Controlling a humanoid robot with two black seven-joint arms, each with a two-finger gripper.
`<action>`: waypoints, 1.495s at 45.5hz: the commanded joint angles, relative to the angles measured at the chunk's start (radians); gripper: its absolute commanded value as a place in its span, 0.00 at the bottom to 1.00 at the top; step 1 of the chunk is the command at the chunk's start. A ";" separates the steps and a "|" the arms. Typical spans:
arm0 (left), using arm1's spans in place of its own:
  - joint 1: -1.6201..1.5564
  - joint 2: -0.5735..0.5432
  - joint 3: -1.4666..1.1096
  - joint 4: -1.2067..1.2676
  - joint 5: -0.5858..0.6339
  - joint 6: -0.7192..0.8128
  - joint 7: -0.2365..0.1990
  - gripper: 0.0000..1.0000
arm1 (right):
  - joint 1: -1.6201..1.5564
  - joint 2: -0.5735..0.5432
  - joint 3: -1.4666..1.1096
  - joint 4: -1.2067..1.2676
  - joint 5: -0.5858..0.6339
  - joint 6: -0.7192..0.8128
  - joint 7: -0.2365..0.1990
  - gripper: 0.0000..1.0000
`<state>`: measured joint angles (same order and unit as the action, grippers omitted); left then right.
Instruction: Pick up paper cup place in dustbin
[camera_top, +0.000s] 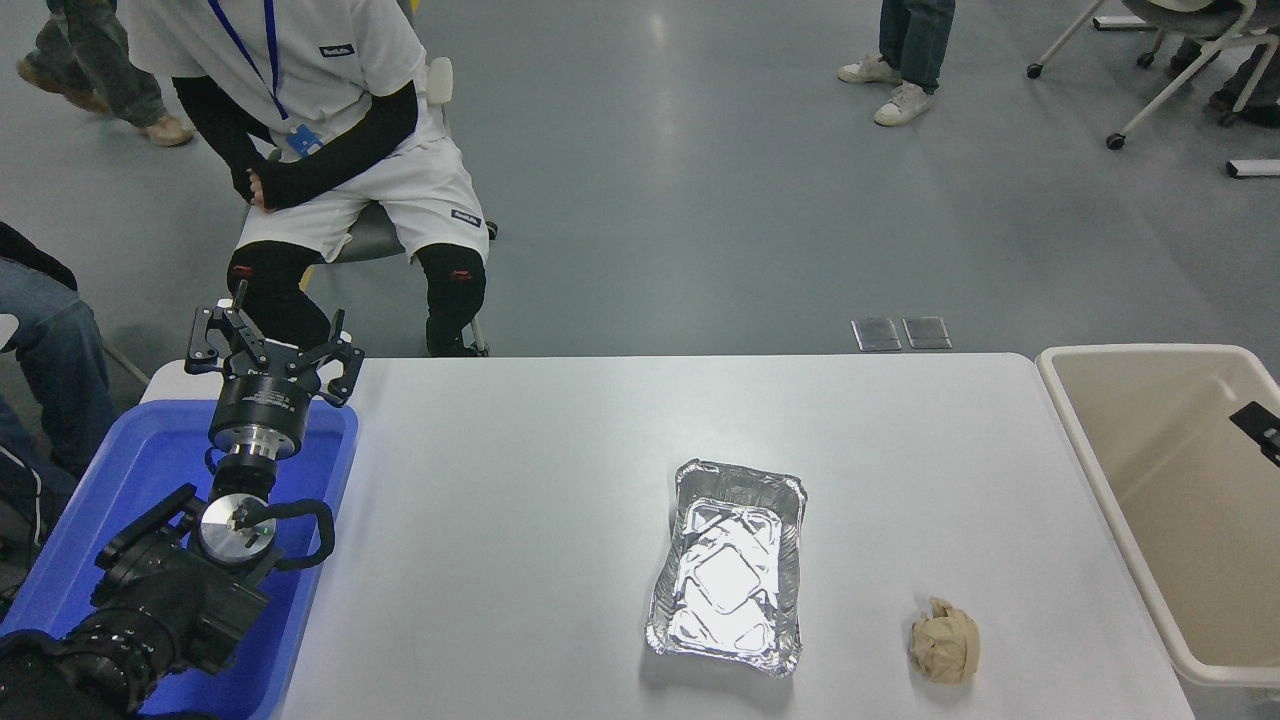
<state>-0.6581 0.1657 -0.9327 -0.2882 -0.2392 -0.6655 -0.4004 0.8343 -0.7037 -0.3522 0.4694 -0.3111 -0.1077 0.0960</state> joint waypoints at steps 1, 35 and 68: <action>0.000 0.000 0.000 0.000 0.000 0.000 0.000 0.99 | 0.095 -0.117 -0.008 0.193 -0.066 0.006 -0.001 1.00; 0.000 0.000 0.000 0.000 0.000 0.000 0.000 0.99 | 0.591 -0.140 -0.494 0.457 -0.131 0.491 -0.001 1.00; 0.000 0.000 0.000 0.000 0.000 0.000 0.000 0.99 | 1.206 0.225 -0.907 0.653 -0.112 0.893 0.004 1.00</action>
<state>-0.6581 0.1658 -0.9327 -0.2882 -0.2395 -0.6658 -0.4004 1.8612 -0.5734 -1.1752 1.0153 -0.4349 0.7399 0.0953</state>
